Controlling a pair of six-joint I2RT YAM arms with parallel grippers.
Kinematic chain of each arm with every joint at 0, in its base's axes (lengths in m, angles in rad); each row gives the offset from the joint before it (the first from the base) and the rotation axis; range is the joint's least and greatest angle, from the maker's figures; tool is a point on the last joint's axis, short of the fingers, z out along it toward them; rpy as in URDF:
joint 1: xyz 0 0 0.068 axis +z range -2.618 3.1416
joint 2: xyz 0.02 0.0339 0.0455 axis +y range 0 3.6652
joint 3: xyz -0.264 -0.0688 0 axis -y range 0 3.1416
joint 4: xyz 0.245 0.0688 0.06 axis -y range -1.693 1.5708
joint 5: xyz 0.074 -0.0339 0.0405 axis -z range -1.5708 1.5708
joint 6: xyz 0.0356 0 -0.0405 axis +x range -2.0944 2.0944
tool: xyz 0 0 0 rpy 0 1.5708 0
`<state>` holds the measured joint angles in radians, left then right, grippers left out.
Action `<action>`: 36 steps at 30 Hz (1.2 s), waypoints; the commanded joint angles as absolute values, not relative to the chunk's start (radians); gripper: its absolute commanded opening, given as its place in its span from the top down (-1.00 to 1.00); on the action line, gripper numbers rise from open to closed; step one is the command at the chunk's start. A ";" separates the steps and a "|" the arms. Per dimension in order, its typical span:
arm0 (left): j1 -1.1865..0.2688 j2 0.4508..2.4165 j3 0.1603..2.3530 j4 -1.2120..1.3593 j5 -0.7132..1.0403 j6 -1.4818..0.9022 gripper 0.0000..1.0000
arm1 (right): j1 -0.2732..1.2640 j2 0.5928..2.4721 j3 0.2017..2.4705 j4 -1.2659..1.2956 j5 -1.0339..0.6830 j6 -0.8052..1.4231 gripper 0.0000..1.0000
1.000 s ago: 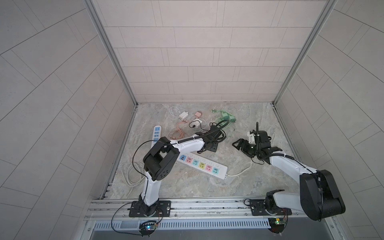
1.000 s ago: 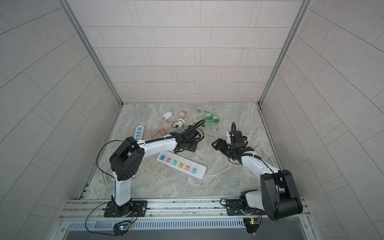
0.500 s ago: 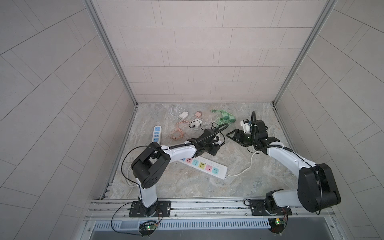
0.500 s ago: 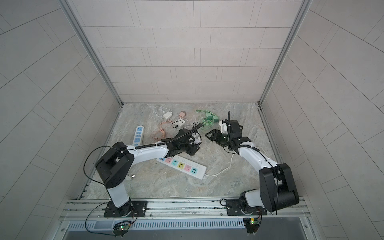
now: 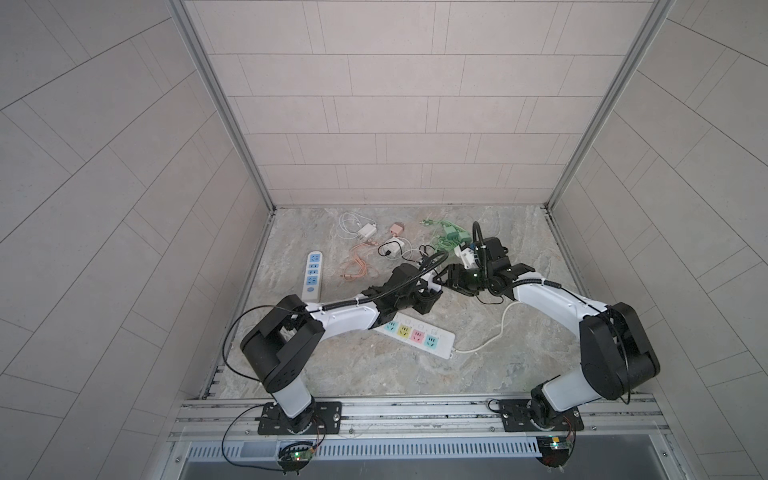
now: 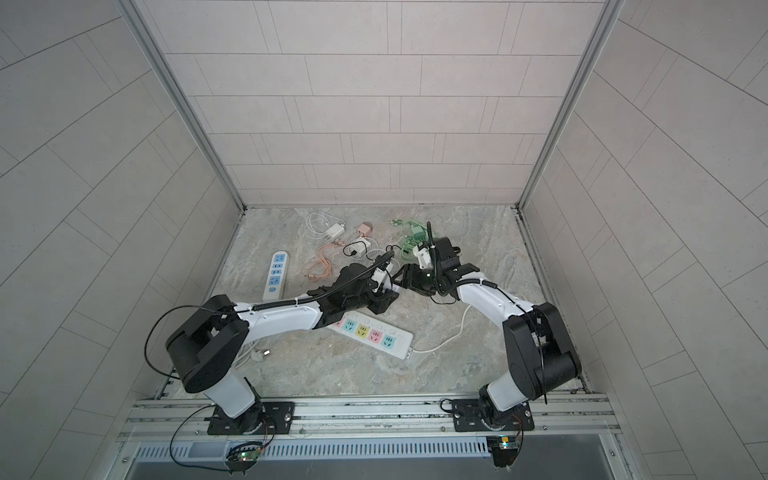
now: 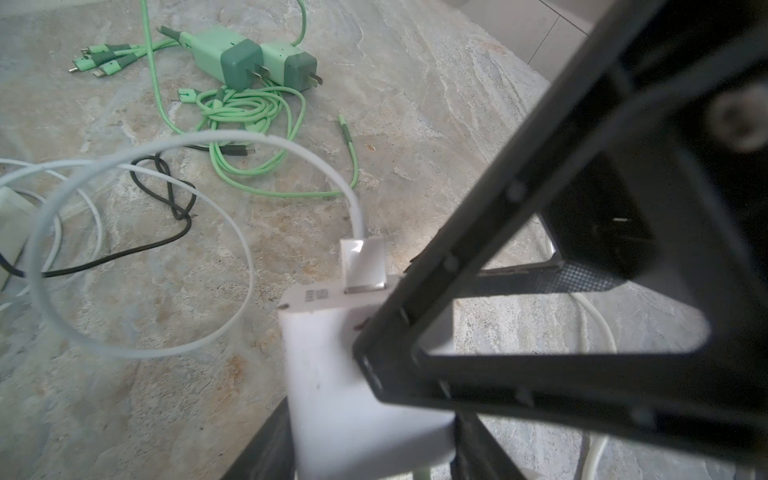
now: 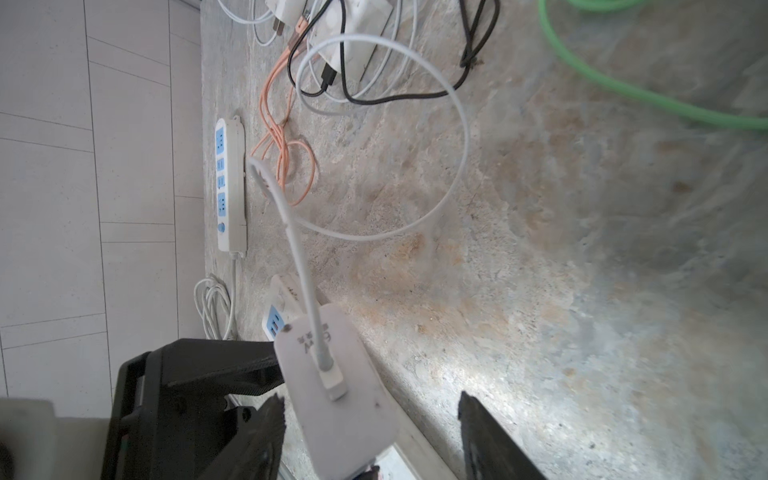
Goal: Insert the plug
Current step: 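Grasp the charger with the right gripper while the left gripper holds it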
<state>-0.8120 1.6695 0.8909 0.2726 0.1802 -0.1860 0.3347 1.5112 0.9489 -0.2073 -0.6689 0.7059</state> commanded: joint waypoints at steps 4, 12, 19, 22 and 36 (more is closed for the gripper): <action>-0.816 1.625 0.873 0.328 0.204 -0.170 0.24 | 0.345 1.509 0.962 -0.222 -0.688 0.681 -0.17; -0.818 1.631 0.885 0.306 0.229 -0.178 0.23 | 0.356 1.545 0.973 -0.190 -0.735 0.668 -0.06; -0.819 1.637 0.892 0.295 0.221 -0.170 0.22 | 0.380 1.568 0.981 -0.173 -0.759 0.675 0.17; -0.819 1.637 0.899 0.281 0.207 -0.169 0.16 | 0.389 1.566 0.980 -0.178 -0.750 0.671 0.35; -0.813 1.565 0.919 0.096 0.071 -0.234 -0.27 | 0.411 1.508 1.007 -0.292 -0.491 0.624 0.85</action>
